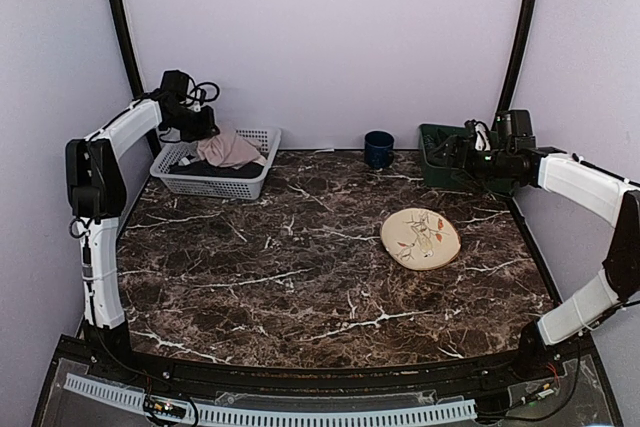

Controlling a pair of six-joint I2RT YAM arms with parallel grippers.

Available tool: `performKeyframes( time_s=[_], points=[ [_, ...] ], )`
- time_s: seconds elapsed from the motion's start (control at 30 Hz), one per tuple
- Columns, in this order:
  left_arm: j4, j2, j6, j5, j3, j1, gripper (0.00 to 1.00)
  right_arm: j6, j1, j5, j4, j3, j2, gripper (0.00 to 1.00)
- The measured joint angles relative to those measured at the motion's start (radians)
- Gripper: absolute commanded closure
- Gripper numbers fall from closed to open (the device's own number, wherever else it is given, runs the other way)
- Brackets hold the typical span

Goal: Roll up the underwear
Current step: Pick up the underwear from the bin, then place the underwear at the center of the board.

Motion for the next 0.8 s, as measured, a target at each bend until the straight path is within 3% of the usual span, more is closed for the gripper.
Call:
performKeyframes(
  time_s=[0.2, 0.5, 0.8],
  points=[
    [0.003, -0.207, 0.032, 0.04, -0.026, -0.006, 1.0, -0.012, 0.0, -0.027, -0.002, 0.0, 0.0, 0.0],
    [0.009, -0.362, 0.066, 0.109, -0.088, -0.063, 1.0, -0.024, 0.0, -0.065, -0.002, 0.0, 0.0, 0.0],
    [-0.037, -0.599, 0.161, 0.185, -0.394, -0.288, 1.0, -0.047, 0.0, -0.18, -0.002, 0.006, -0.001, 0.0]
  ],
)
